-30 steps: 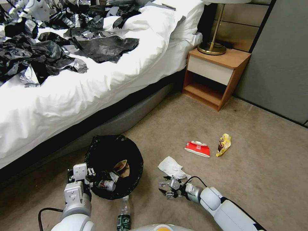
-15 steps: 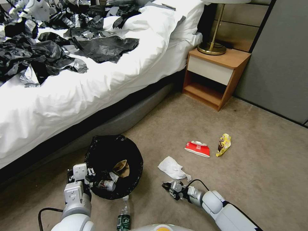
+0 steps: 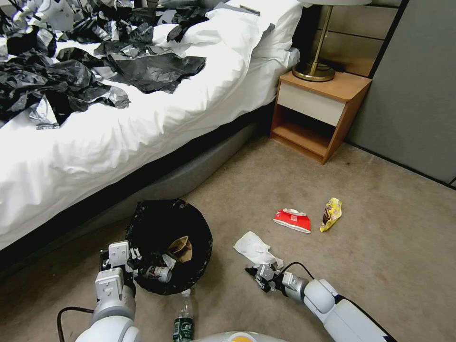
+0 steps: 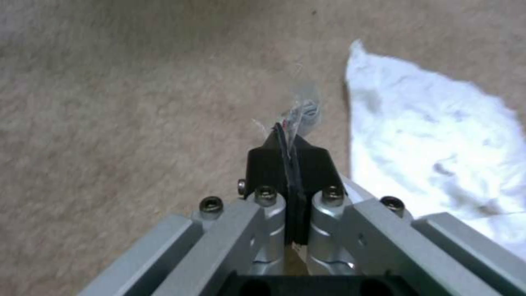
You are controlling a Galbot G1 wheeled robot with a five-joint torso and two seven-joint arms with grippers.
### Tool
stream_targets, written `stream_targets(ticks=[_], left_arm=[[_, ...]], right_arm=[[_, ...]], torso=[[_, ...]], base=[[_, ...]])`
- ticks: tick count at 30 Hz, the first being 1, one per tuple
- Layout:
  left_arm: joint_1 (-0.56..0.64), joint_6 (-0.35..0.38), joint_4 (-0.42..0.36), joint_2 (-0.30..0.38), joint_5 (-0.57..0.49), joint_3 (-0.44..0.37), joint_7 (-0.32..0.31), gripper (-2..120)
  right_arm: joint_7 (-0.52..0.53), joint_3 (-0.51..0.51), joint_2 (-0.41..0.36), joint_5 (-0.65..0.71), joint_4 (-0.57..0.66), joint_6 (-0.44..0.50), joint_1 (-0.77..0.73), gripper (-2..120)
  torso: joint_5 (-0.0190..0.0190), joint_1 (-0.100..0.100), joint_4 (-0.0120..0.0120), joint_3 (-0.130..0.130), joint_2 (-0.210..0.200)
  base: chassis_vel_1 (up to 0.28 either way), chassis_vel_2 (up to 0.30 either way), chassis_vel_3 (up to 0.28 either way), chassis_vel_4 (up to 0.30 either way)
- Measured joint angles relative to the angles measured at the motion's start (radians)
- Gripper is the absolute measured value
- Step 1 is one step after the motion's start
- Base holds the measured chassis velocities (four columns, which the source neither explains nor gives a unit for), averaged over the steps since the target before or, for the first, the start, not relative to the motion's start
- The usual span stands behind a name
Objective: Pick up the trash bin, then pick up the garbage from the floor and place it into the trash bin.
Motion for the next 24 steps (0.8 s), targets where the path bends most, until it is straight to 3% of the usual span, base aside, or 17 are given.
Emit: stream_targets(ticks=[3, 6, 13, 18, 24], left_arm=[[0.000, 0.000, -0.002, 0.001, 0.000, 0.000, 0.000, 2], [-0.001, 0.002, -0.002, 0.003, -0.002, -0.001, 0.000, 2], [-0.001, 0.002, 0.005, 0.005, -0.003, 0.004, 0.000, 2], [0.003, 0.003, 0.008, 0.008, 0.002, 0.018, 0.001, 2], [0.010, 0.001, 0.016, 0.007, 0.022, 0.043, 0.004, 2]], right_arm=[[0.016, 0.015, -0.007, 0.024, 0.048, 0.008, -0.006, 0], [0.041, 0.043, -0.035, 0.100, 0.214, 0.025, -0.024, 0], [0.048, 0.060, -0.092, 0.201, 0.447, 0.028, -0.030, 0], [0.043, 0.041, -0.161, 0.327, 0.696, -0.011, 0.003, 0], [0.080, -0.006, -0.205, 0.457, 0.860, -0.052, 0.075, 0]], torso=[[0.0002, 0.000, 0.0000, 0.000, 0.000], [0.0000, 0.000, 0.0001, 0.000, 0.000], [0.0000, 0.000, 0.0001, 0.000, 0.000], [-0.0001, 0.000, 0.0000, 0.000, 0.000], [-0.0001, 0.000, 0.0000, 0.000, 0.000]], base=[[0.000, 0.000, 0.000, 0.000], [0.000, 0.000, 0.000, 0.000], [0.000, 0.000, 0.000, 0.000], [0.000, 0.000, 0.000, 0.000], [0.000, 0.000, 0.000, 0.000]])
